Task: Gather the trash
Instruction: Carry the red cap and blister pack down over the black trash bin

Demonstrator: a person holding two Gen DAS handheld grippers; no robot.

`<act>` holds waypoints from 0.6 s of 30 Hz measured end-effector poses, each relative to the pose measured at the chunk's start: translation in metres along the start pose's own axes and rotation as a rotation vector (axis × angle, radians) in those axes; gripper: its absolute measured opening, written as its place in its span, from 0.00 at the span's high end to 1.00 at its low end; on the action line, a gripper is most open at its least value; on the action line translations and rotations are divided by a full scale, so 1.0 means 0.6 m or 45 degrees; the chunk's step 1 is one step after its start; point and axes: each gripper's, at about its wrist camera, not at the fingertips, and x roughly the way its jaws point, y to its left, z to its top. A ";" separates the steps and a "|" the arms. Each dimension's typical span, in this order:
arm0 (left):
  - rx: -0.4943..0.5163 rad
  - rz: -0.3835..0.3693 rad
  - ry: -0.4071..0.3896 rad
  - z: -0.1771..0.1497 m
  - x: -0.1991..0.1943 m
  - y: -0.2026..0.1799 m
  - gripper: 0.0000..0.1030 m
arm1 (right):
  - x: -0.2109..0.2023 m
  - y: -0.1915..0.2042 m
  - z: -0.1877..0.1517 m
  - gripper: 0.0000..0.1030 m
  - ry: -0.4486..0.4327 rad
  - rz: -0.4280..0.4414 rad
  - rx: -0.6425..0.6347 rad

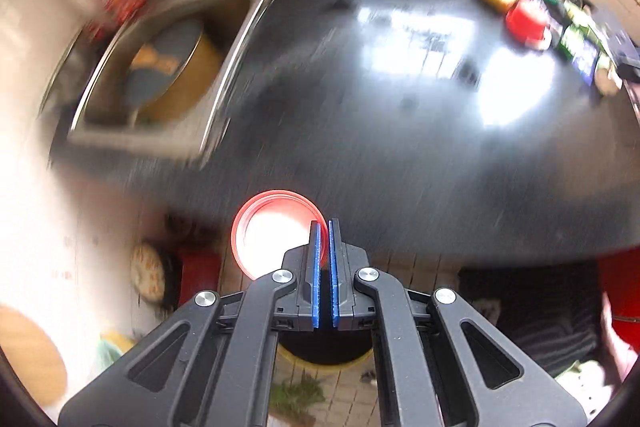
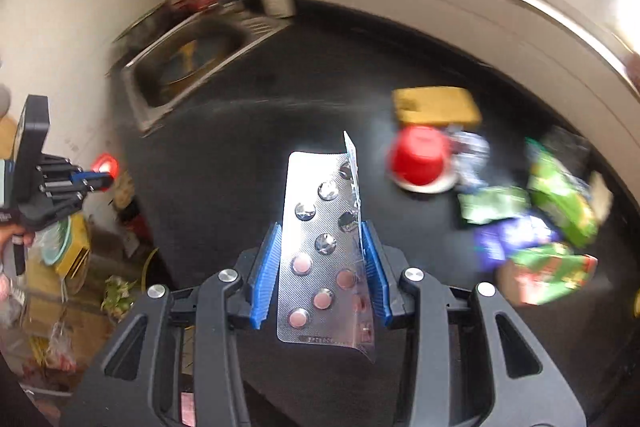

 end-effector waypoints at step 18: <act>-0.258 -0.065 0.136 -0.324 0.172 0.128 0.97 | 0.279 0.464 -0.131 0.61 0.311 0.291 -0.353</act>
